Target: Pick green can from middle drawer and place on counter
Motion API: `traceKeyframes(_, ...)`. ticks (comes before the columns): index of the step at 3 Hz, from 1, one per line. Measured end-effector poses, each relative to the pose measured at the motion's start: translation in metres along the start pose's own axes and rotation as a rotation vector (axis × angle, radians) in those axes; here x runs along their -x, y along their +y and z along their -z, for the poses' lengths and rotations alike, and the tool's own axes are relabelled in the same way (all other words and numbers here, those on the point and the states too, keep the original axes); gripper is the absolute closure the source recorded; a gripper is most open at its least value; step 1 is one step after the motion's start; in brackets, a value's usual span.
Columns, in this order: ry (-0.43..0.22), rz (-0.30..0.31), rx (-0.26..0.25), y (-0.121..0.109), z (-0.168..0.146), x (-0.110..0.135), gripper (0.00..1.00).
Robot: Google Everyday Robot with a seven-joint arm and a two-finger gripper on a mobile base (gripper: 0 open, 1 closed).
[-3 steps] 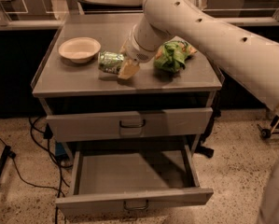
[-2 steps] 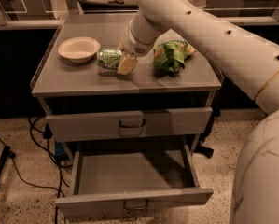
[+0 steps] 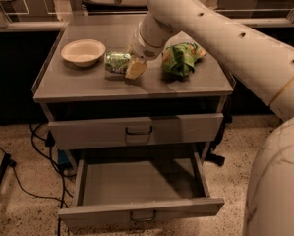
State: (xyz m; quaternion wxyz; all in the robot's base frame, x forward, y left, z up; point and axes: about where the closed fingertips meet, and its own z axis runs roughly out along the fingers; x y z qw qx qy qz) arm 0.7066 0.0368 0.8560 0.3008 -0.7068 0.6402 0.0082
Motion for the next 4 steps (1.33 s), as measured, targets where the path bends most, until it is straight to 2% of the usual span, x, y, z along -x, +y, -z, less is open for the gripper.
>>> traceKeyframes(2,0.000,0.000,0.000,0.0000,-0.0001,0.0000,0.05)
traceKeyframes(3,0.000,0.000,0.000,0.0001,-0.0002,0.0000,0.00)
traceKeyframes(4,0.000,0.000,0.000,0.0001,-0.0002,0.0000,0.00)
